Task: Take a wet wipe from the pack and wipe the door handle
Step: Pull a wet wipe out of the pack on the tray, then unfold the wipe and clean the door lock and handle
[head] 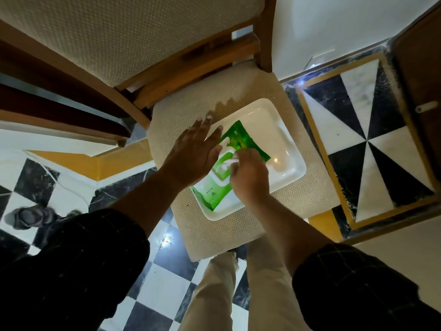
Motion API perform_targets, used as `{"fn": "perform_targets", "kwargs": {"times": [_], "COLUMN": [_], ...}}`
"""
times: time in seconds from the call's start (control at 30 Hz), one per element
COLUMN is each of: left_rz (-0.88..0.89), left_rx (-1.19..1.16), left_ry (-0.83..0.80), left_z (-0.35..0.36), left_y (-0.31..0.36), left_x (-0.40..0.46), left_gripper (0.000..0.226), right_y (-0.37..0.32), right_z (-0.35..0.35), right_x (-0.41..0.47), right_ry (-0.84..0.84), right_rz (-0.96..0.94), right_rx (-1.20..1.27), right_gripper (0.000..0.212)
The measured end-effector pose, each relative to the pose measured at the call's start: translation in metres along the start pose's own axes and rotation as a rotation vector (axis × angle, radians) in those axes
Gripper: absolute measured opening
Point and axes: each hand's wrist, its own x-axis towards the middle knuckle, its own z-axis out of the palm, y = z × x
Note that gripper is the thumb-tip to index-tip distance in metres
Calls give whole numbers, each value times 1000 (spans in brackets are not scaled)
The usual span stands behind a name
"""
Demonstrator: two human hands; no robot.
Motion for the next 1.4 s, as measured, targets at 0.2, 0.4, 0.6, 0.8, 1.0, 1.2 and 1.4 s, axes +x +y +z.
{"fn": "perform_targets", "kwargs": {"times": [0.2,0.4,0.6,0.8,1.0,1.2,1.4], "left_rz": [13,98,86,-29,-239,-16,200], "left_rx": [3,12,228,98,-1210,-1450,-1211], "left_ry": [-2,-16,-115,-241,-212,-96,-87], "left_z": [3,21,70,18,-99,-204,-246], "left_y": [1,12,35,66,207,284,354], "left_x": [-2,-9,-9,-15,-65,-97,-113], "left_gripper": [59,61,76,75,29,14,16], "right_y": [15,15,37,35,-6,-31,-26], "right_z": [-26,-39,-69,-157,-257,-330,-397], "right_x": [17,21,12,-34,-120,-200,-247], "right_ry": [224,169,148,47,140,291,468], "right_rz": [569,522,528,552,428,381,312], "right_rx": [1002,1084,1041,1147,1212,1164,1096], "right_gripper": [8,5,13,12,22,30,23]}}
